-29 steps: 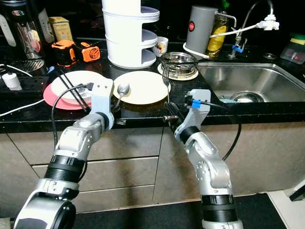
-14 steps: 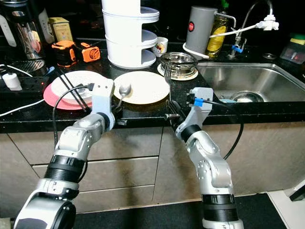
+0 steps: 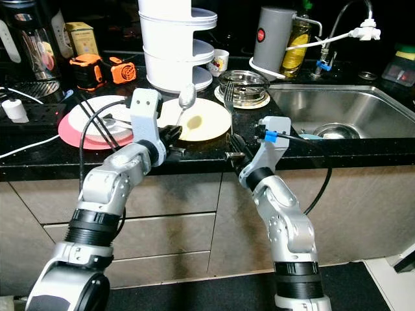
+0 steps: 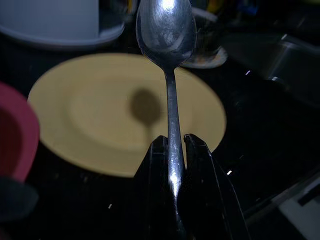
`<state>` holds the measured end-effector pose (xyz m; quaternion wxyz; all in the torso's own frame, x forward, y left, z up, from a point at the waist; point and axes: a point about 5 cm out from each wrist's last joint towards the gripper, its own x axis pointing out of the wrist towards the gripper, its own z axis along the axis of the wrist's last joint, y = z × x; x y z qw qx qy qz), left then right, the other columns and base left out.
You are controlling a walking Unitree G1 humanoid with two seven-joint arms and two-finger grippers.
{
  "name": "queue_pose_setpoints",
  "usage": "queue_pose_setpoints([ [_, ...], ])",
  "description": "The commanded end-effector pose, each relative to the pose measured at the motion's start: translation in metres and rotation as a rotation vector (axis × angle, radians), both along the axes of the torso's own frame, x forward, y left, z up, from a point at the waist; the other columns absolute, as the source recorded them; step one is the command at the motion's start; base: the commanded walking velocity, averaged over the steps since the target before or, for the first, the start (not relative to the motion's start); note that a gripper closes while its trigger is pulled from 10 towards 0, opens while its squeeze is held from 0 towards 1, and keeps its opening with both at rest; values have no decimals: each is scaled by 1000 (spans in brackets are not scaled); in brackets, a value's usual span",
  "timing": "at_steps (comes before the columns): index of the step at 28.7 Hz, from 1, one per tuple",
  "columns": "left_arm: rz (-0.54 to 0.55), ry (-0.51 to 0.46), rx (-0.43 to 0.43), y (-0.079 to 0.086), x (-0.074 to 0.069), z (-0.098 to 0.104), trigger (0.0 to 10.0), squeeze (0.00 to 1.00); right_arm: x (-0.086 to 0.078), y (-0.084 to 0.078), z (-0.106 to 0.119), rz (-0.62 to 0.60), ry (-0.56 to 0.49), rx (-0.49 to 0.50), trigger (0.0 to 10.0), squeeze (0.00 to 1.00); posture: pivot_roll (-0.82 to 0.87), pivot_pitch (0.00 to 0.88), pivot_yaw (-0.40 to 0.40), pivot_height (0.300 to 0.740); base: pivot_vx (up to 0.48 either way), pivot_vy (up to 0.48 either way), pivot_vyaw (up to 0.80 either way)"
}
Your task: Kitchen organization
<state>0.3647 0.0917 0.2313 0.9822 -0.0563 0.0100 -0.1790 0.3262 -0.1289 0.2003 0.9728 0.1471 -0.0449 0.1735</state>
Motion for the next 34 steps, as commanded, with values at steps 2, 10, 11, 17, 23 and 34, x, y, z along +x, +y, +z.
queue_pose_setpoints([
  [2, -81, -92, -68, -10, -10, 13, 0, 0, 6, -14, -2, -86, 18, 3, 10000, 0, 72, 0, -67, 740, 0, 0, 0],
  [10, -201, -147, -140, -28, -33, 14, 0, 0, 10, -23, -2, -148, 19, 0, 10000, 0, 75, 0, -69, 740, 0, 0, 0],
  [11, -201, -152, -142, -29, -34, 14, 0, 0, 10, -24, -2, -157, 19, -1, 10000, 0, 75, 0, -69, 740, 0, 0, 0],
  [17, -152, -201, -111, -24, -46, 10, 0, 0, 11, -33, -4, -192, 18, 14, 10000, 0, 80, 0, -70, 740, 0, 0, 0],
  [23, -57, -279, -13, -7, -75, 4, 0, 0, -2, -40, -19, -166, -6, -2, 10000, 0, 83, 0, -66, 740, 0, 0, 0],
  [34, 70, -271, 188, 25, -107, -26, 3529, 0, -14, -39, -44, -217, 33, -305, 10000, 0, 103, 0, -80, 740, 0, 0, 0],
])
